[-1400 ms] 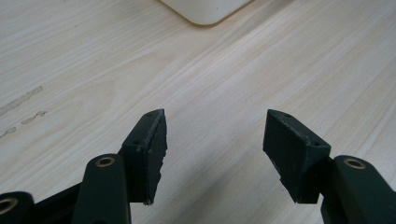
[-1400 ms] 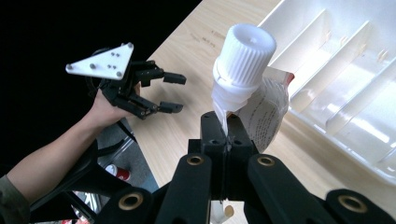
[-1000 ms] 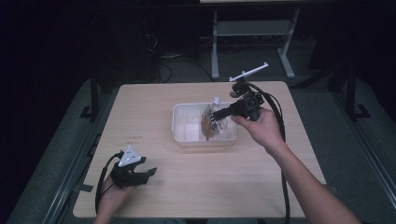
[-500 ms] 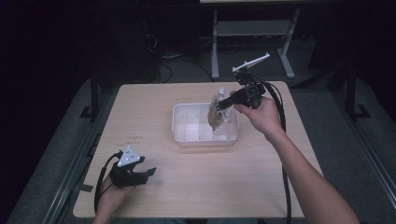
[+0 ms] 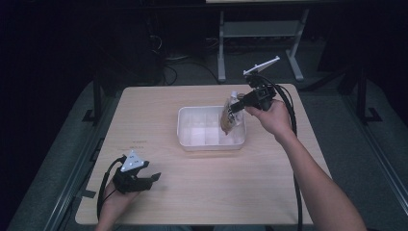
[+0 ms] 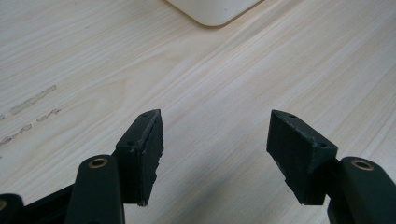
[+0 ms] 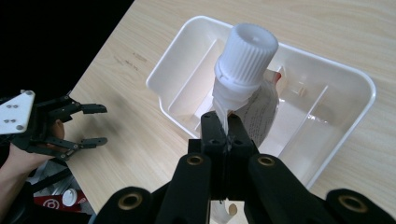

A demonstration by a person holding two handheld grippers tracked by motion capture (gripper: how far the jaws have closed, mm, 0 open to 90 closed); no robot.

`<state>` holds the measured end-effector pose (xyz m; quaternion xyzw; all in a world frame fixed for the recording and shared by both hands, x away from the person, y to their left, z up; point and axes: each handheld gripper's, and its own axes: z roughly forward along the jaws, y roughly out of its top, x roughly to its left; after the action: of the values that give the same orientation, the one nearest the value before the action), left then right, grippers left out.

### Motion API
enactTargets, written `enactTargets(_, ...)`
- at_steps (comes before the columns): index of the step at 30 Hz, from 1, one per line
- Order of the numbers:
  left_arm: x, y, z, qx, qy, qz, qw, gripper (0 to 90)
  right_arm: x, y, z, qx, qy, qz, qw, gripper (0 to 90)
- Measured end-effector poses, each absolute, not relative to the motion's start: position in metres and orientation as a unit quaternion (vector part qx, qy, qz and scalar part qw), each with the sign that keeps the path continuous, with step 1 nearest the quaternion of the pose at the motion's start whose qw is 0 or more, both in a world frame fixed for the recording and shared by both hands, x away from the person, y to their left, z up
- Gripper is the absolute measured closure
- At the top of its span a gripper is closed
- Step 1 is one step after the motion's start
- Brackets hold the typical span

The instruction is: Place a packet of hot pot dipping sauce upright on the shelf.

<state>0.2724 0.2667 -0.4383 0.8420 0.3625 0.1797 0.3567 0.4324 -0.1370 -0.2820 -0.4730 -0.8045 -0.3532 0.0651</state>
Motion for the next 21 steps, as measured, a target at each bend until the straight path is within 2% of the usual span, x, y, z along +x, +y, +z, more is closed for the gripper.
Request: enactTargets(21,0.272,0.268,-0.438,0.839,0.365,0.183,0.359,34.7,0.451,-0.128,-0.316,-0.488,-0.812,-0.308,0.082,88.8)
